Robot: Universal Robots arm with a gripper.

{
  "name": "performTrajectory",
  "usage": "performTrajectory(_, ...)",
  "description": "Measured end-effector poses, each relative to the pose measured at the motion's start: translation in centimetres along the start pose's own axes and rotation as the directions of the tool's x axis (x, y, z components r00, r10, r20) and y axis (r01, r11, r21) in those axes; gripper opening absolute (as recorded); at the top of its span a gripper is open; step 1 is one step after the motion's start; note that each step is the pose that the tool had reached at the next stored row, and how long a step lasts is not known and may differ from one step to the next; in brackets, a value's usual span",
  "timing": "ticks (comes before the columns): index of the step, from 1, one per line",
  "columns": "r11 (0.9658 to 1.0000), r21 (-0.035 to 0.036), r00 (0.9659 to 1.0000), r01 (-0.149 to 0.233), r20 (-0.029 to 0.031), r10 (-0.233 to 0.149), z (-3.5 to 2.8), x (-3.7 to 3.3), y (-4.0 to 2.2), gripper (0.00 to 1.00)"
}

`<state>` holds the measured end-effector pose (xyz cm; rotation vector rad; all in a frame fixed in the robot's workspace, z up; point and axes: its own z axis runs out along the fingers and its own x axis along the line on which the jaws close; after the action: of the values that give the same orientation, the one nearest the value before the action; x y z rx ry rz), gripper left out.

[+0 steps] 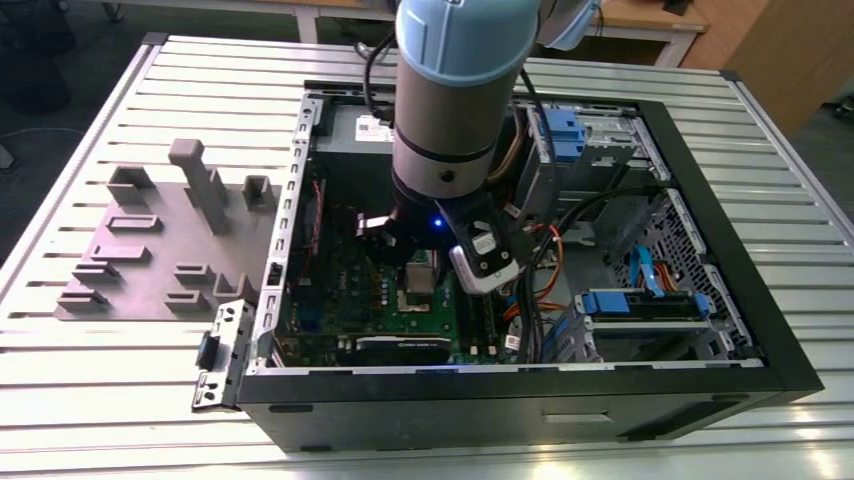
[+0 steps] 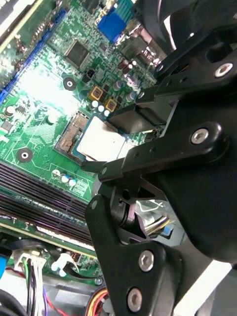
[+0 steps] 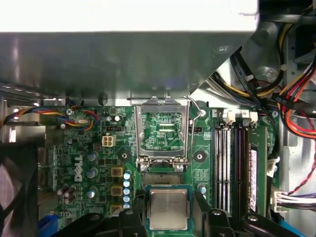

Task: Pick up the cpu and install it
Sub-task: 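Place the cpu into insertion slot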

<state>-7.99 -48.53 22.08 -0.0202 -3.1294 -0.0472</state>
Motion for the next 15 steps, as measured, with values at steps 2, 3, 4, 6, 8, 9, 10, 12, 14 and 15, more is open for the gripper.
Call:
performTrajectory(2, 1.0, 0.0003, 1.0, 0.0, 0.0, 0.0, 0.12, 0.0, -0.01, 0.47)
performTrajectory(3, 1.0, 0.0007, 1.0, 0.0, -0.0001, 0.0, 0.12, 0.0, -0.02, 0.47)
performTrajectory(4, 1.0, 0.0011, 1.0, 0.0, -0.0002, 0.0, 0.12, 0.0, -0.02, 0.47)
performTrajectory(6, 0.9999, 0.0102, 1.0, 0.0, 0.0001, 0.0, 0.14, 0.0, -0.01, 0.47)
performTrajectory(8, 0.9999, 0.0108, 1.0, 0.0, 0.0001, 0.0, 0.14, 0.0, -0.01, 0.47)
performTrajectory(9, 0.9999, 0.0111, 1.0, 0.0, 0.0001, 0.0, 0.14, 0.0, -0.01, 0.47)
performTrajectory(10, 0.9999, 0.0114, 1.0, 0.0, 0.0001, 0.0, 0.14, 0.0, -0.01, 0.47)
performTrajectory(12, 0.9999, 0.0121, 1.0, 0.0, 0.0001, 0.0, 0.14, 0.0, -0.01, 0.47)
performTrajectory(14, 0.9999, 0.0127, 1.0, 0.0, 0.0001, 0.0, 0.15, 0.0, -0.01, 0.47)
performTrajectory(15, 0.9999, 0.0131, 1.0, 0.0, 0.0001, 0.0, 0.17, 0.0, -0.01, 0.47)
